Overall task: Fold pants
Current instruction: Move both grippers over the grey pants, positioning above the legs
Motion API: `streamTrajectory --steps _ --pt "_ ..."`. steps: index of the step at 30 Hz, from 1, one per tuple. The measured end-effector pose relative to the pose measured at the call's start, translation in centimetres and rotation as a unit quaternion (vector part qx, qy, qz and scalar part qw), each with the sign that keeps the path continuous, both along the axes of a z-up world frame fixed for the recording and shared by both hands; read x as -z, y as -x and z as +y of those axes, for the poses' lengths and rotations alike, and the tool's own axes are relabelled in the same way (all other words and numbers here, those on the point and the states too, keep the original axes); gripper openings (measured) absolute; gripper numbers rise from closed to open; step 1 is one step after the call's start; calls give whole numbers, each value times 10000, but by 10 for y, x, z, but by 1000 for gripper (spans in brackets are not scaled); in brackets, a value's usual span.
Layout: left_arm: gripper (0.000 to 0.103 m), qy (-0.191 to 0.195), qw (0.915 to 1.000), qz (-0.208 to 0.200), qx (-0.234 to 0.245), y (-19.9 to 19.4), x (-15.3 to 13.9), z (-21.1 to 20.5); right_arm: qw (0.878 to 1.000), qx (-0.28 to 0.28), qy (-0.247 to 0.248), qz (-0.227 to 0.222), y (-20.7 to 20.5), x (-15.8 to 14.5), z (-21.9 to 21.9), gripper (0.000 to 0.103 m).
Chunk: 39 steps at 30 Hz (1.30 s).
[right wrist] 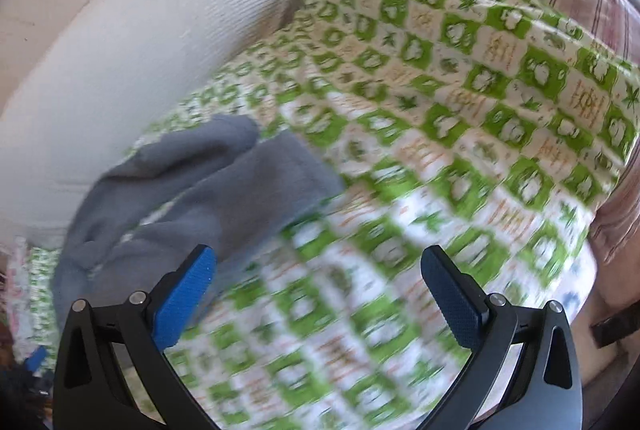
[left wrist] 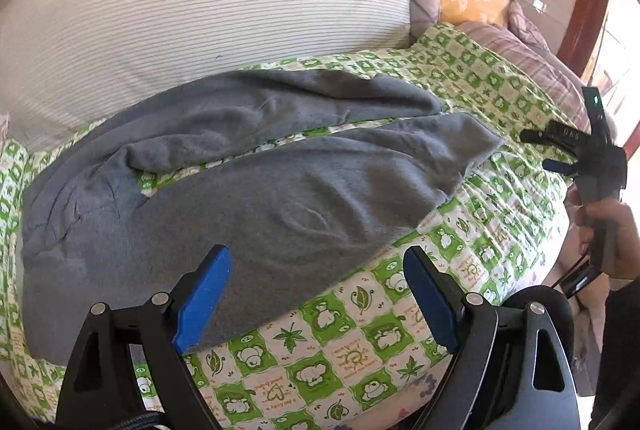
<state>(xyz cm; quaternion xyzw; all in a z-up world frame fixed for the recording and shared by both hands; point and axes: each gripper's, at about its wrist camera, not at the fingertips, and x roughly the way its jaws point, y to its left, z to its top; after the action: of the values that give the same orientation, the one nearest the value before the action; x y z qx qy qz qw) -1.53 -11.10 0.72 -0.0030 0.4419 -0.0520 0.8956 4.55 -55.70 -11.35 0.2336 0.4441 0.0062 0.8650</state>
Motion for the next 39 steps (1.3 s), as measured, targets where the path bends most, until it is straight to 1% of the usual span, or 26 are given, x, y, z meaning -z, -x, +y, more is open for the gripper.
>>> streamTrajectory --steps 2,5,8,14,16,34,39 --pt "88 -57 10000 -18 44 -2 0 -7 9997 -102 -220 -3 6 -3 8 103" --pt "88 -113 9999 -23 102 -5 1 -13 9995 -225 -225 16 11 -1 29 103" --pt "88 -181 9998 -58 113 -9 -1 -17 9982 -473 -361 43 4 1 43 103" --pt "88 -326 9993 -166 -59 -14 -2 -16 9969 -747 -249 -19 8 -1 65 103" --pt "88 -315 9993 -157 -83 -16 -2 -14 9964 -809 -239 14 -1 0 72 103" --pt "88 -247 9996 -94 -130 -27 0 -7 9940 -1066 -196 112 -11 3 85 103" --pt "88 -166 9998 -45 -124 -31 3 -5 9932 -1144 -150 124 -13 4 90 103"
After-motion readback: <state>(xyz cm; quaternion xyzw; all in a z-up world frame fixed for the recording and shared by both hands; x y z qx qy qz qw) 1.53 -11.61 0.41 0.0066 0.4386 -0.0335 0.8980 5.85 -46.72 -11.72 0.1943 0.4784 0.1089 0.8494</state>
